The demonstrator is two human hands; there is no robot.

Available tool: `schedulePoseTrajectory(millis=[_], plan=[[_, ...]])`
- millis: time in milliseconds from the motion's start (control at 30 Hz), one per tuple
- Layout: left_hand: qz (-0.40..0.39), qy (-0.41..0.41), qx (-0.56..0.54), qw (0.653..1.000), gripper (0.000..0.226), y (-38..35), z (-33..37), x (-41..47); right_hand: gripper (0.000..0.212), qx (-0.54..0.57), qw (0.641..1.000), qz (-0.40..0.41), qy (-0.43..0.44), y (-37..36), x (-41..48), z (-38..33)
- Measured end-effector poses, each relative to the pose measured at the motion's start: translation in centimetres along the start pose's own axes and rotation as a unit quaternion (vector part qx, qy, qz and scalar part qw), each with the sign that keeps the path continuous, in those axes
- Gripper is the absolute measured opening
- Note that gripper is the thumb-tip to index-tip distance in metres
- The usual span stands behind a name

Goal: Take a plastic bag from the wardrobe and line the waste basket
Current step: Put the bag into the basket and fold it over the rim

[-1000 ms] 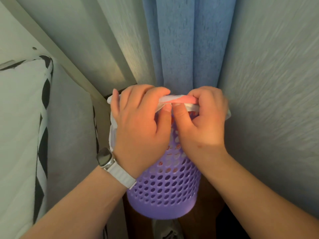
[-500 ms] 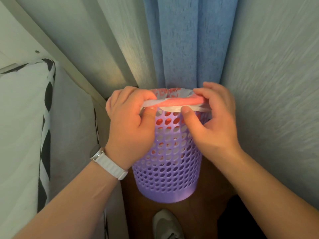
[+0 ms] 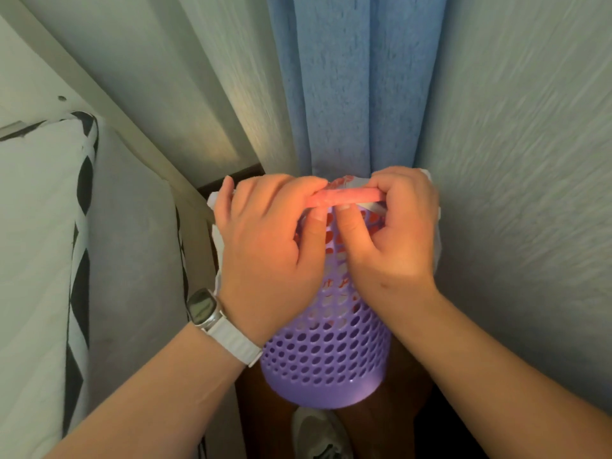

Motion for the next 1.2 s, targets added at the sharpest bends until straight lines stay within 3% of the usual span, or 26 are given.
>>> schedulePoseTrajectory(millis=[267, 433, 667, 833, 1033, 1200], plan=[[-0.011, -0.019, 0.022, 1.0, 0.016, -0.5, -2.5, 0.8, 0.036, 0.048, 0.996, -0.072, -0.033, -0.7, -0.8, 0.6], [-0.015, -0.025, 0.005, 1.0, 0.019, -0.3, -2.9, 1.0, 0.047, 0.037, 0.997, -0.062, -0.027, 0.3, 0.1, 2.2], [0.006, -0.03, -0.046, 0.998, 0.018, -0.1, -2.2, 0.9, 0.026, 0.061, 0.997, -0.013, -0.039, 0.6, 0.2, 2.3], [0.019, -0.027, 0.04, 0.999, 0.027, -0.3, -0.7, 0.2, 0.026, 0.022, 1.0, 0.003, -0.02, 0.3, 0.2, 0.9], [0.038, -0.007, 0.035, 0.999, 0.015, -0.1, -0.6, 0.2, 0.02, 0.012, 1.0, -0.01, -0.019, -0.6, -0.3, -1.1], [0.037, -0.015, 0.026, 0.999, 0.013, 0.1, -1.9, 0.8, 0.036, 0.036, 0.998, -0.042, -0.009, 0.2, -0.2, -0.8]])
Point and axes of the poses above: each hand's wrist, its own x-axis towards the middle knuckle, its own y-axis out of the back of the hand, z = x × y, the point moved 4 cm from there along x, towards the middle knuckle, and after that the axes turned 4 degrees about y, right-handed, at the moved point
